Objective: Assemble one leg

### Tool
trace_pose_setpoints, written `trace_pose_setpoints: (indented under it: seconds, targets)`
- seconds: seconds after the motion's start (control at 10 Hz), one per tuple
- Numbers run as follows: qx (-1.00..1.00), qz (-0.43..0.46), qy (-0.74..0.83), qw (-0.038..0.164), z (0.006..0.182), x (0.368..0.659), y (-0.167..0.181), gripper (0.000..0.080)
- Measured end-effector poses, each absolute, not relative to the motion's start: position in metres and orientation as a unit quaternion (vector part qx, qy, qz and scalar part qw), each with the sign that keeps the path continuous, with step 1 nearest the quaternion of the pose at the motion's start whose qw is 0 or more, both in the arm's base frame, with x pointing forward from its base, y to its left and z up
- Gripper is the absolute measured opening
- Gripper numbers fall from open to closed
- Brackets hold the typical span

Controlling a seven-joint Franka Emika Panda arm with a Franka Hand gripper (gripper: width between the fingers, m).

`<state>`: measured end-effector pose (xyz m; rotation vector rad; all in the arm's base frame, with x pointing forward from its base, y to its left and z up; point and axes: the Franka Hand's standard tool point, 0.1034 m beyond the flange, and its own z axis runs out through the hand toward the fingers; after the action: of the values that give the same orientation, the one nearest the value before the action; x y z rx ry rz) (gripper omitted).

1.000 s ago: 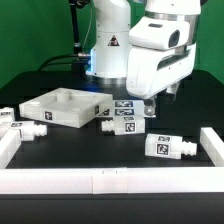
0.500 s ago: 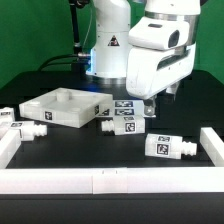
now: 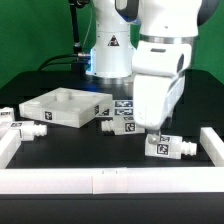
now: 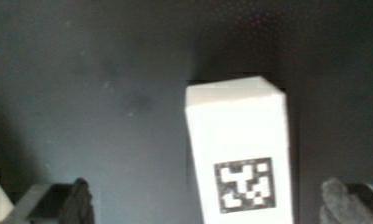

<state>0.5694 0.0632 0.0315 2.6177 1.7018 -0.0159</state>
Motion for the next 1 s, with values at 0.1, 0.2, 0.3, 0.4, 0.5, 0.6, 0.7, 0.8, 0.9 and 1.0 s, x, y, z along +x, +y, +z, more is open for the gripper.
trace_pose_setpoints:
  seconds: [0.1,0.2,0.3,0.4,0.5,0.6,0.7,0.8,0.9,1.0]
  targets:
    - [0.841,-0.002,0.541,0.007,0.025,0.563,0.069,0.0649]
    - [0.839,-0.007,0.544,0.004,0.019,0.558,0.066,0.0649]
    - [0.836,-0.011,0.548,0.001,0.013,0.556,0.062,0.0649]
    - [0.836,-0.012,0.548,-0.001,0.009,0.554,0.062,0.0649]
    - [0.836,-0.014,0.548,-0.002,0.007,0.552,0.062,0.0649]
    - [0.836,-0.013,0.548,-0.002,0.008,0.553,0.062,0.0649]
    - [0.836,-0.013,0.548,-0.002,0.008,0.553,0.062,0.0522]
    - [0.836,-0.013,0.548,-0.002,0.008,0.553,0.062,0.0383]
    - [0.836,-0.013,0.548,-0.002,0.008,0.553,0.062,0.0383]
    - [0.836,-0.013,0.548,-0.001,0.008,0.553,0.062,0.0265]
